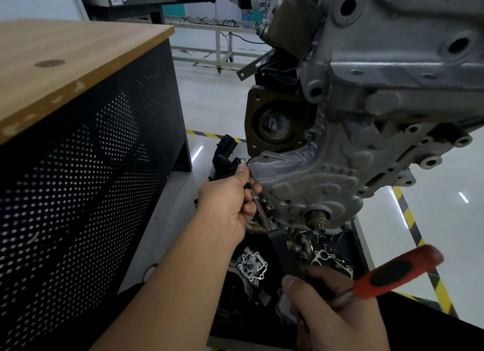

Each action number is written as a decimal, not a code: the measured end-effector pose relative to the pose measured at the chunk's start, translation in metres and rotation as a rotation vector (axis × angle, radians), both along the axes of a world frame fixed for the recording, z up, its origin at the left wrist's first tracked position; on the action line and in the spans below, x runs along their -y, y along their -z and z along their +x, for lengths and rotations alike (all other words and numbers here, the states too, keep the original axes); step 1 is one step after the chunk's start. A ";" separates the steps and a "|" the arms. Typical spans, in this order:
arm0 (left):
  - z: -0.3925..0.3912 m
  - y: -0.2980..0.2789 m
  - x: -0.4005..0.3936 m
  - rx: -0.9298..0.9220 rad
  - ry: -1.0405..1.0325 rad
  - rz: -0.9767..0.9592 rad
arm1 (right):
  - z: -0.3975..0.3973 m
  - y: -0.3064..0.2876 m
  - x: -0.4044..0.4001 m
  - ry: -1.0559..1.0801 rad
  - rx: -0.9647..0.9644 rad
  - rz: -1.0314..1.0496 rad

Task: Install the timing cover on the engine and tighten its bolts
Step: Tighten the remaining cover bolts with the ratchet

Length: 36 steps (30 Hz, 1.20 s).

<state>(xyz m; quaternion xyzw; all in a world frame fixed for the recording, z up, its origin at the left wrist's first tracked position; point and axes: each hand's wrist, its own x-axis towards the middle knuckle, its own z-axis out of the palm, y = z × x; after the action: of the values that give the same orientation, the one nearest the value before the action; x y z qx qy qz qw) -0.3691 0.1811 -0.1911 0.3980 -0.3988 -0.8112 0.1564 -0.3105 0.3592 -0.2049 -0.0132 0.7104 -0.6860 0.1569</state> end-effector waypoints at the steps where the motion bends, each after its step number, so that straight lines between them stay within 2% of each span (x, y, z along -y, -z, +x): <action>1: 0.001 0.000 0.000 0.000 0.005 0.005 | 0.002 0.001 0.002 0.009 0.047 -0.034; 6: 0.005 0.000 0.001 -0.027 0.032 0.015 | 0.006 -0.009 0.006 0.062 0.378 -0.233; 10: 0.005 0.000 -0.002 -0.073 0.018 -0.084 | 0.010 -0.020 0.012 0.072 0.468 -0.389; 16: -0.010 -0.008 -0.004 0.023 0.045 -0.639 | 0.018 -0.028 0.027 0.148 0.441 -0.502; 19: -0.018 -0.011 0.000 0.112 0.143 -0.942 | 0.021 -0.031 0.032 0.165 0.439 -0.516; 22: -0.022 -0.012 0.004 0.184 0.164 -1.075 | 0.022 -0.031 0.032 0.110 0.440 -0.511; 24: -0.023 -0.012 0.006 0.178 0.143 -1.042 | 0.020 -0.030 0.031 0.071 0.444 -0.516; 30: -0.026 -0.006 0.004 0.090 0.035 -0.764 | 0.012 -0.029 0.033 0.058 0.458 -0.527; 36: -0.025 0.001 0.000 0.003 -0.031 -0.615 | 0.000 -0.024 0.032 0.058 0.430 -0.481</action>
<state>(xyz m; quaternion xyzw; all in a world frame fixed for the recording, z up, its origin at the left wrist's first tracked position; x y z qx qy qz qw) -0.3937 0.1808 -0.1923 0.3391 -0.6196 -0.6494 0.2815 -0.3104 0.3275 -0.1810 0.1156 0.4784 -0.8255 0.2763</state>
